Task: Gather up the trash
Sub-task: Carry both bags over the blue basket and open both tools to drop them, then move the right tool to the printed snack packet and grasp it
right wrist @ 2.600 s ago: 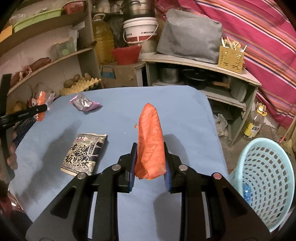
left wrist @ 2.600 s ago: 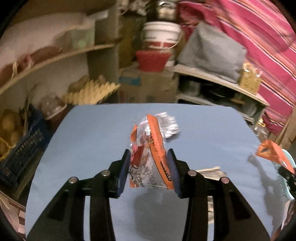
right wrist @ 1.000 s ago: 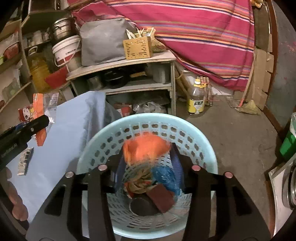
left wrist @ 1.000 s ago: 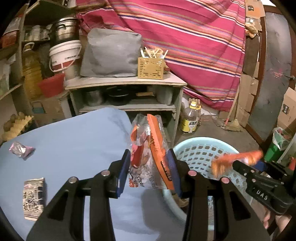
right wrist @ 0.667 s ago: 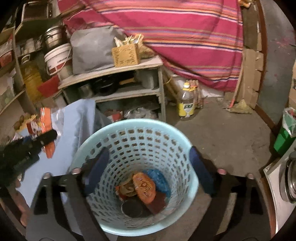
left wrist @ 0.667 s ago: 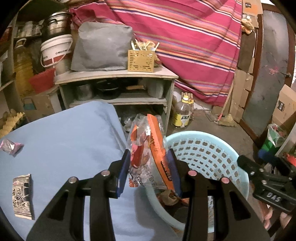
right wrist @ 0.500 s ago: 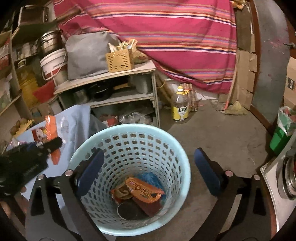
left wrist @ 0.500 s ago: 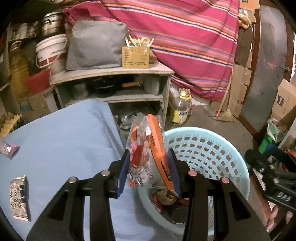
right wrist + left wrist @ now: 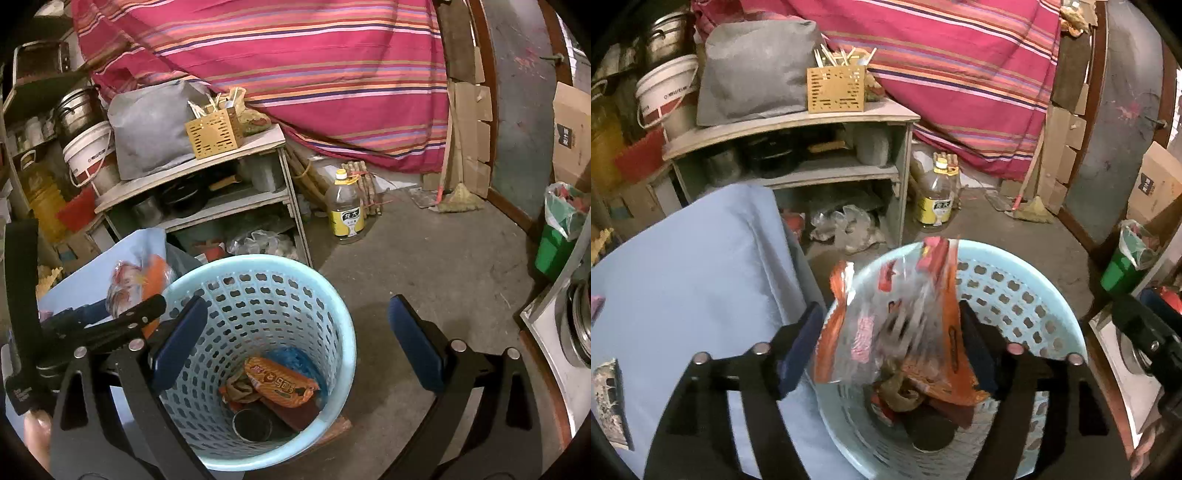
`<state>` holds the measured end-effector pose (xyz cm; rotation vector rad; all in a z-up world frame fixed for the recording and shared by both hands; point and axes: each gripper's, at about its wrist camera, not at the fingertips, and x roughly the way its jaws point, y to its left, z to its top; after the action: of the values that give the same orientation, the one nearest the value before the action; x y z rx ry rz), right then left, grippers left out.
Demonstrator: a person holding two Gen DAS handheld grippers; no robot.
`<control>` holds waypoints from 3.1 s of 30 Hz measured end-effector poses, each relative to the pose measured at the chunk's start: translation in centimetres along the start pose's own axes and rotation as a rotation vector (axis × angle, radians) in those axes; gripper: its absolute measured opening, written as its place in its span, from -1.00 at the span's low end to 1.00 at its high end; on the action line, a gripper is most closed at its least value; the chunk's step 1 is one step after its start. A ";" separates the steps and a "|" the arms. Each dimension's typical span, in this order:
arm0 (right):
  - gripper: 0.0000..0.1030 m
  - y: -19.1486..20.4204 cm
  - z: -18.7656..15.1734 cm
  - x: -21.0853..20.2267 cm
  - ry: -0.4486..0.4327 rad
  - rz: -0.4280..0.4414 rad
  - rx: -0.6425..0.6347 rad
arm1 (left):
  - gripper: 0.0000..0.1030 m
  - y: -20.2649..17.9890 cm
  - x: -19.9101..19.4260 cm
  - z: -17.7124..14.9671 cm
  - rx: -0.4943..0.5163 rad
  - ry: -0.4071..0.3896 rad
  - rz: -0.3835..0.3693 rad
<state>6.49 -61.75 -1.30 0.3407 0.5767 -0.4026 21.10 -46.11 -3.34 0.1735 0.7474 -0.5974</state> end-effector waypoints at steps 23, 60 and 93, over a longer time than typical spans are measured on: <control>0.91 11.5 -1.3 0.4 0.004 0.040 -0.198 | 0.79 18.0 -12.1 -6.0 -0.126 -0.066 0.220; 0.91 45.1 -15.9 5.8 0.306 0.269 -0.527 | 0.89 48.2 -24.4 -18.9 -0.494 -0.051 0.545; -0.78 46.8 -16.1 6.1 0.353 0.423 -0.594 | 0.89 49.1 -24.2 -18.9 -0.535 -0.055 0.540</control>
<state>25.22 -16.05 -8.31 -0.0474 0.9132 0.2485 23.92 11.77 -3.43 -0.1363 0.7436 0.1194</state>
